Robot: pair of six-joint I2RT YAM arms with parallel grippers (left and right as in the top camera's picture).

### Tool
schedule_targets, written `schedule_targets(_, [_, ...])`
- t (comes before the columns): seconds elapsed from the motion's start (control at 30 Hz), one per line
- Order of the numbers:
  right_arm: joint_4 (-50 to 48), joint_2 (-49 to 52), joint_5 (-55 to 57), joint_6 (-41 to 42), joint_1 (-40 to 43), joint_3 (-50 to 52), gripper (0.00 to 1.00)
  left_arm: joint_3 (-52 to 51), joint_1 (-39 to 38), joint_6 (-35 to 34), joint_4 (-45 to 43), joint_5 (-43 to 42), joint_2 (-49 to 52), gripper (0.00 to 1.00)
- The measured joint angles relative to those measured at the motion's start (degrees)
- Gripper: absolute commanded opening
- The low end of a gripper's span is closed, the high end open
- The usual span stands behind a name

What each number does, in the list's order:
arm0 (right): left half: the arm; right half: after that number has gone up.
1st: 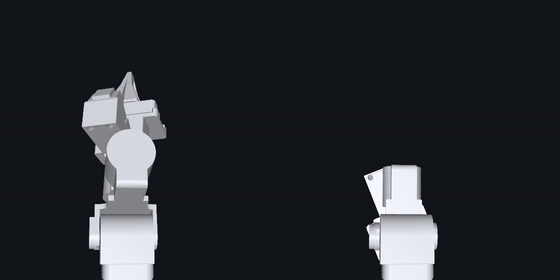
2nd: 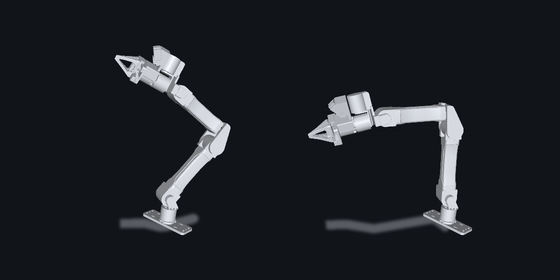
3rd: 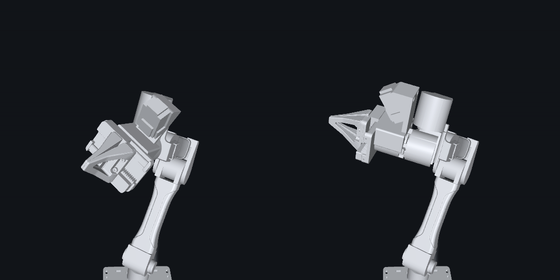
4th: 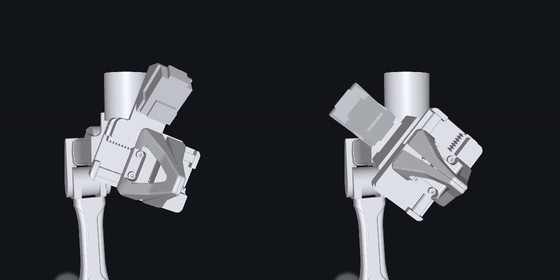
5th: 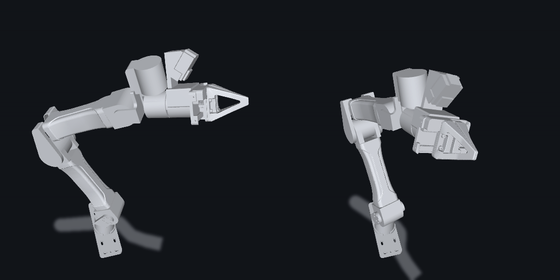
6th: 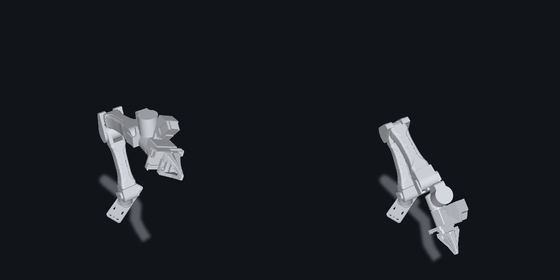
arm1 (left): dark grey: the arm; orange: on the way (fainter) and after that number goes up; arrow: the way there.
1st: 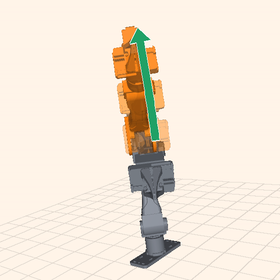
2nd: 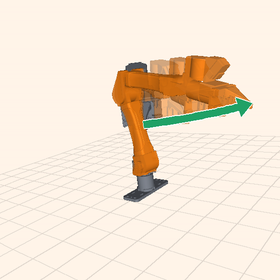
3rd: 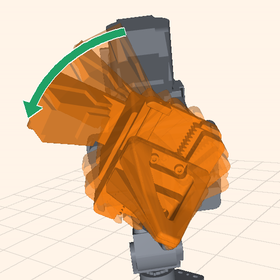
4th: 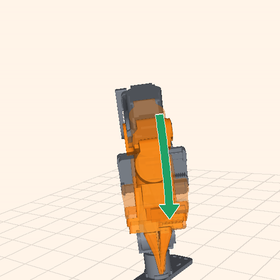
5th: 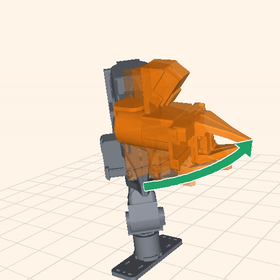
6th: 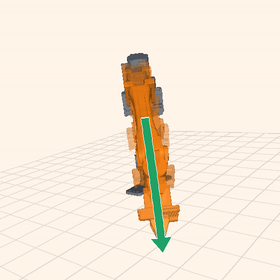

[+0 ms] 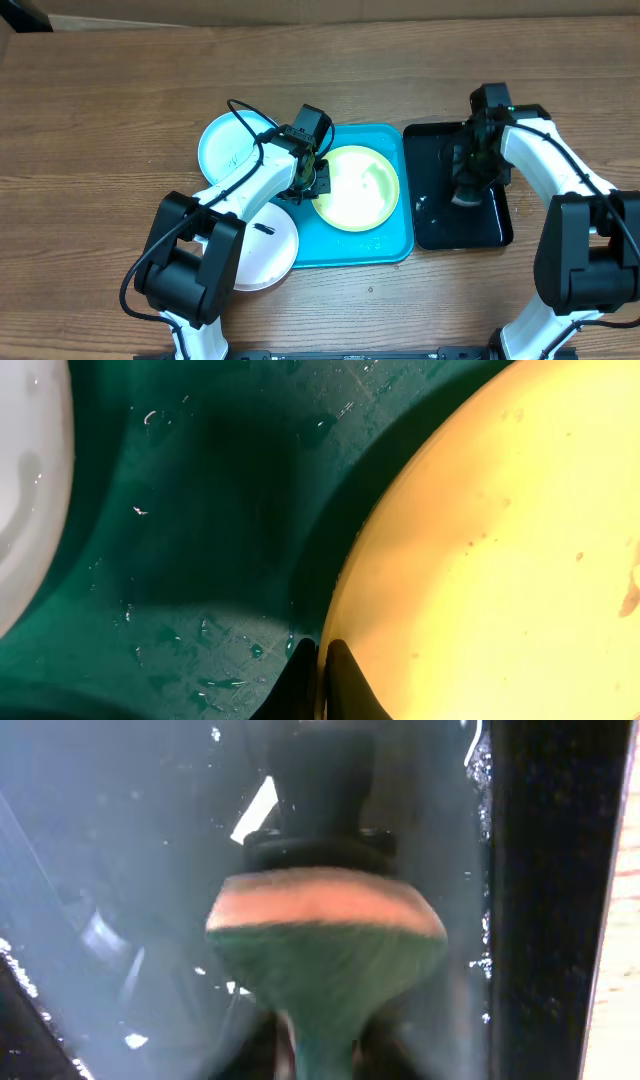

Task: Clean dirty plates on tray and stack at the side
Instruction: 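Return the sponge to the black tray with the right gripper, then lift the yellow plate with the left gripper and swing it left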

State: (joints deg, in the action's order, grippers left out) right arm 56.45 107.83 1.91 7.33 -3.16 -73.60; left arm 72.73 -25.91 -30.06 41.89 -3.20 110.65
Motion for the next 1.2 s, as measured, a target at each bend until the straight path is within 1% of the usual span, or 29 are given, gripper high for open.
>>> schedule_targets(0.03, [-0.1, 0.0, -0.3, 0.0, 0.0, 0.0, 0.76, 0.0, 0.0, 0.0, 0.0, 0.0, 0.0, 0.07])
schedule_targets(0.07, [0.2, 0.0, -0.5, 0.0, 0.0, -0.3, 0.80, 0.0, 0.0, 0.0, 0.0, 0.0, 0.0, 0.10])
schedule_targets(0.1, [0.7, 0.0, -1.1, -0.1, 0.0, -0.6, 0.81, 0.0, 0.0, 0.1, 0.0, 0.0, 0.0, 0.15])
schedule_targets(0.2, [4.7, 0.0, -2.2, 0.2, 0.3, -3.9, 0.82, 0.0, 0.0, 0.2, 0.1, 0.0, 0.0, 0.23])
schedule_targets(0.33, [8.5, 0.0, -3.2, 0.6, 2.4, -13.6, 0.82, 0.0, 0.0, 0.2, 0.1, 0.0, 0.0, 0.25])
schedule_targets(0.43, [9.5, 0.0, -3.4, 1.5, 6.1, -20.2, 0.82, 0.0, 0.0, 0.2, 0.1, 0.0, 0.0, 0.24])
schedule_targets(0.53, [9.0, -0.1, -3.5, 2.3, 11.2, -22.5, 0.82, 0.0, 0.0, 0.2, 0.1, 0.0, 0.1, 0.23])
schedule_targets(0.57, [9.2, -0.1, -3.5, 2.5, 13.6, -22.6, 0.84, 0.0, 0.0, 0.2, 0.1, 0.0, 0.2, 0.20])
schedule_targets(0.6, [9.2, -0.1, -3.5, 2.8, 15.0, -22.6, 0.89, 0.0, 0.0, 0.1, 0.1, 0.1, 0.3, 0.14])
schedule_targets(0.63, [9.2, -0.1, -3.5, 3.2, 17.0, -22.6, 1.00, 0.0, 0.0, -0.1, 0.1, 0.0, 0.6, 0.04])
schedule_targets(0.8, [9.8, -0.1, -3.3, 3.4, 24.8, -22.5, 1.00, 0.2, 0.1, 0.2, 0.1, -0.2, 1.1, 0.04])
schedule_targets(0.9, [9.6, -0.1, -3.2, 3.4, 27.0, -22.5, 1.00, 1.1, 0.9, 0.7, 1.3, -0.5, 1.1, 0.04])
schedule_targets(1.0, [9.6, -0.1, -3.2, 3.4, 28.3, -22.5, 1.00, 3.8, 2.7, 1.7, 5.1, -0.7, 1.1, 0.04])
schedule_targets(1.2, [9.5, -0.1, -3.2, 3.4, 28.9, -22.5, 1.00, 14.0, 9.0, 3.9, 13.0, -0.4, 1.1, 0.04])
